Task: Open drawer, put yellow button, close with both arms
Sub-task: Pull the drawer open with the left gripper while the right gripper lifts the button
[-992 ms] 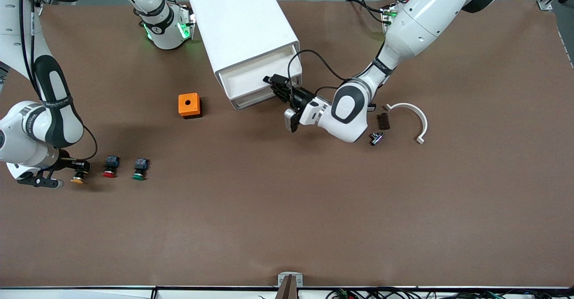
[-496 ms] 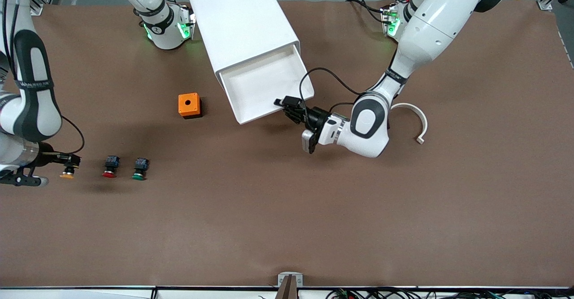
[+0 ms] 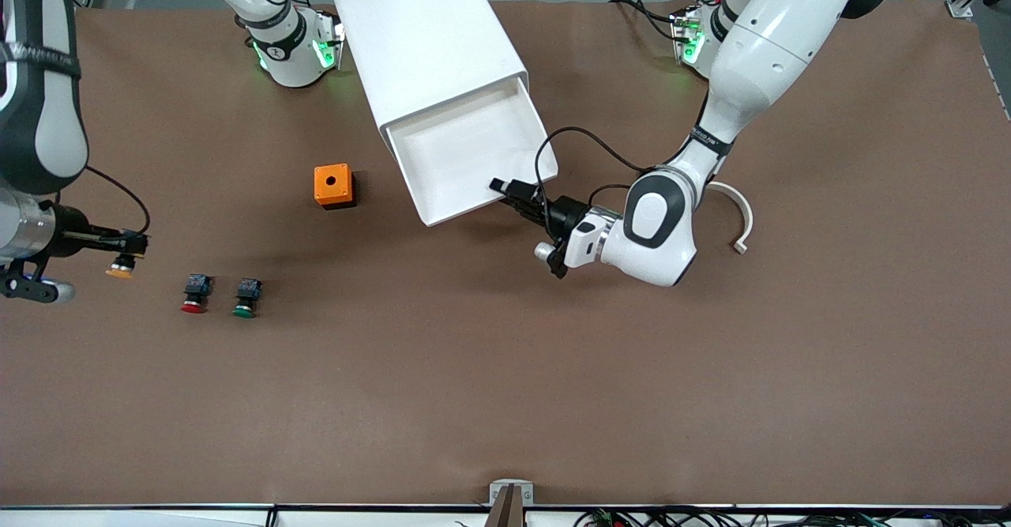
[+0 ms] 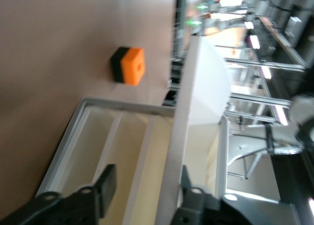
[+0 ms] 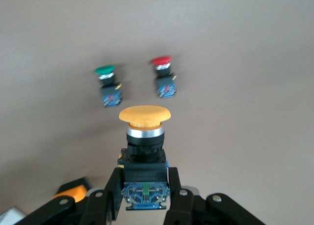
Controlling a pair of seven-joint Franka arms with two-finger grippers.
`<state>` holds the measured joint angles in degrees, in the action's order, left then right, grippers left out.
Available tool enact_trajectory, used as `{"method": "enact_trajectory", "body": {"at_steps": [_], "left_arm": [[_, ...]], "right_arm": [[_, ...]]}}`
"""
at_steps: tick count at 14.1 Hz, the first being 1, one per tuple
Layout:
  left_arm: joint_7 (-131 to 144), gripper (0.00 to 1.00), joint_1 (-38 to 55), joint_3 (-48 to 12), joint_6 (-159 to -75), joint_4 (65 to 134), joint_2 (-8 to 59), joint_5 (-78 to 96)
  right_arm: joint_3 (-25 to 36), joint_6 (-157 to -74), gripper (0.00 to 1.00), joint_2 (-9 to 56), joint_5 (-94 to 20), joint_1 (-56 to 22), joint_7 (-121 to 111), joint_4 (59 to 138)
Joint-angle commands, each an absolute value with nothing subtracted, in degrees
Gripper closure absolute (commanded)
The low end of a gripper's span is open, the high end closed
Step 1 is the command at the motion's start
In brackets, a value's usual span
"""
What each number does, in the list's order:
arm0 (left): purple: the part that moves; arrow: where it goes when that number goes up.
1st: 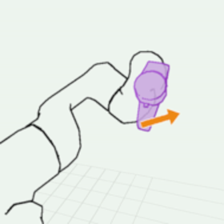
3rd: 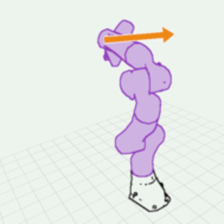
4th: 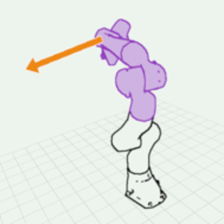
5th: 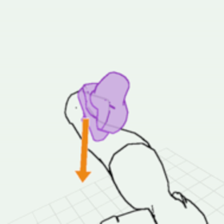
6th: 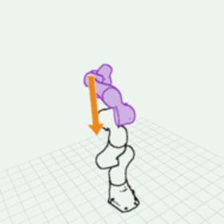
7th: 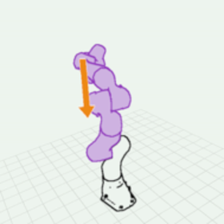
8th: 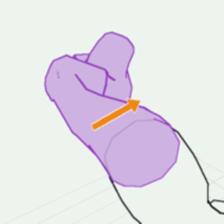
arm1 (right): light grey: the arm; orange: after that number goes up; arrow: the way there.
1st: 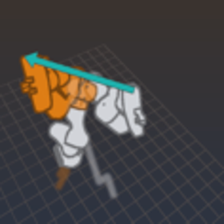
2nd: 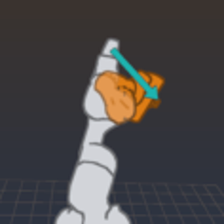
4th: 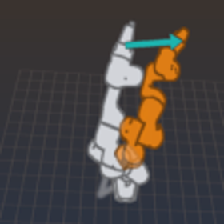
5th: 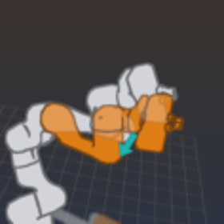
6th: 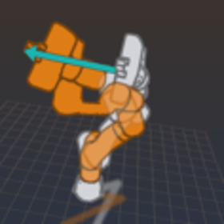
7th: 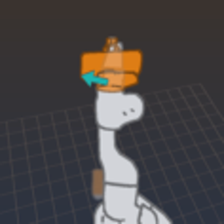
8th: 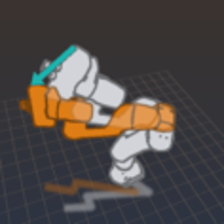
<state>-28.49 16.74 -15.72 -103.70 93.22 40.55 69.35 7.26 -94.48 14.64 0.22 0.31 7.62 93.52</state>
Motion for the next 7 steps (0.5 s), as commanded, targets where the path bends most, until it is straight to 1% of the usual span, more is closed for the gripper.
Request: {"method": "enact_trajectory", "body": {"at_steps": [1,3,7], "left_arm": [[-13.5,0.0,15.92,-14.94,-101.44,90.37,37.27,61.9],[-6.19,0.0,14.78,-14.85,-96.53,87.2,36.57,55.84],[0.17,0.0,7.93,-14.94,-87.82,79.56,36.12,43.54]], "right_arm": [[7.56,-88.53,0.76,11.17,0.0,-5.16,17.97,92.38],[7.56,-85.44,0.75,9.76,-0.09,-10.0,26.42,91.06],[7.47,-81.04,0.75,9.32,-1.75,-19.22,42.59,88.68]]}}
